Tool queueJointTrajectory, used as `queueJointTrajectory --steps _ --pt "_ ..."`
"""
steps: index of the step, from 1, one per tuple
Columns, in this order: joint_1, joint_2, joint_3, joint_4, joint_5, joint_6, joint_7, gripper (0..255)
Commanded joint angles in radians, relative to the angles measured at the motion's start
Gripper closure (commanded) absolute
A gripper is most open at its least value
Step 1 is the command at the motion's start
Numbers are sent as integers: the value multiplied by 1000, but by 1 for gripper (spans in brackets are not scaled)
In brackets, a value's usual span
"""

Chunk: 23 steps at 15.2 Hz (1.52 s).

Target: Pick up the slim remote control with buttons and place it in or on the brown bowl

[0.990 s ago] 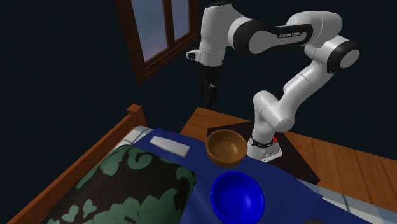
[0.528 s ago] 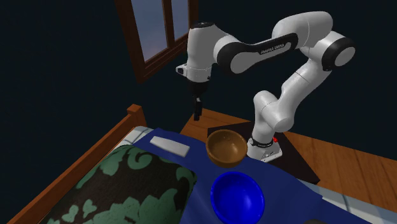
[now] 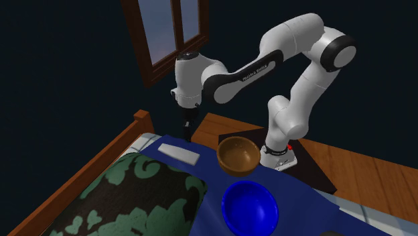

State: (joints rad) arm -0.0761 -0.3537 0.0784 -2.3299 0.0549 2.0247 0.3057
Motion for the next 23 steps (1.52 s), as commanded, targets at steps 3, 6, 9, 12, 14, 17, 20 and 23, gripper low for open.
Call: queueJointTrajectory --steps 3,6,9,12,14,17,20,23 --pt "-26 146 15 32 -20 92 110 0" --pt "-42 256 18 69 -39 147 191 0" --pt "-53 367 13 114 -59 194 270 0" --pt "-53 384 12 103 -61 221 274 0" --pt "-52 399 12 92 -63 247 275 0" --pt "-52 428 12 74 -67 294 278 0" --pt "-52 428 12 74 -67 294 278 0" --pt "-52 428 12 74 -67 294 278 0"
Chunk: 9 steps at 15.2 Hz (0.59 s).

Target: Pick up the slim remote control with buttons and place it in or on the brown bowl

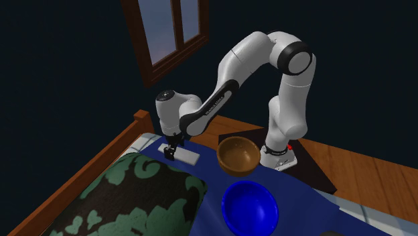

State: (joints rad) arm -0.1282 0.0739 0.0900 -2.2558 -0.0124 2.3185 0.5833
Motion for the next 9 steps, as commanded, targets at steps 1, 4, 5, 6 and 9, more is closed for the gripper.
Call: queueJointTrajectory --steps 1,4,5,6,9 --pt "0 0 0 0 0 0 0 0" --pt "0 0 0 0 0 0 0 255" --pt "0 0 0 0 0 0 0 255" --pt "0 0 0 0 0 0 0 255" --pt "0 0 0 0 0 0 0 255"
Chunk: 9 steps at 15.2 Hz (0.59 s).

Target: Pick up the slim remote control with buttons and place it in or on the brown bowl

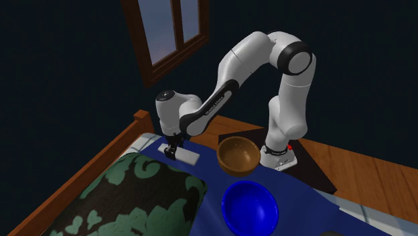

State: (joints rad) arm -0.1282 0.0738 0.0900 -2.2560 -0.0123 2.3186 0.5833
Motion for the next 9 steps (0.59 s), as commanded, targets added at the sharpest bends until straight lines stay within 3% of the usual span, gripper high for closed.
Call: queueJointTrajectory --steps 1,9 --pt "0 0 0 0 0 0 0 255" --pt "-1 -48 0 31 6 -78 -5 255"
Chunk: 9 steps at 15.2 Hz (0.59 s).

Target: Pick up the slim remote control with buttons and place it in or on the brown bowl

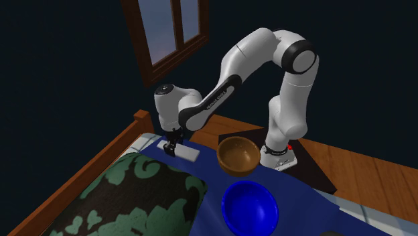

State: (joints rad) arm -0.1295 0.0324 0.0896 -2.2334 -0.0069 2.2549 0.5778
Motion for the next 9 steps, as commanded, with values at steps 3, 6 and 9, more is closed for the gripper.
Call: queueJointTrajectory --steps 3,6,9 --pt "1 -28 1 26 3 -54 -1 255" --pt "0 -48 1 46 6 -94 -3 255" --pt "0 -66 0 68 8 -133 -4 255"
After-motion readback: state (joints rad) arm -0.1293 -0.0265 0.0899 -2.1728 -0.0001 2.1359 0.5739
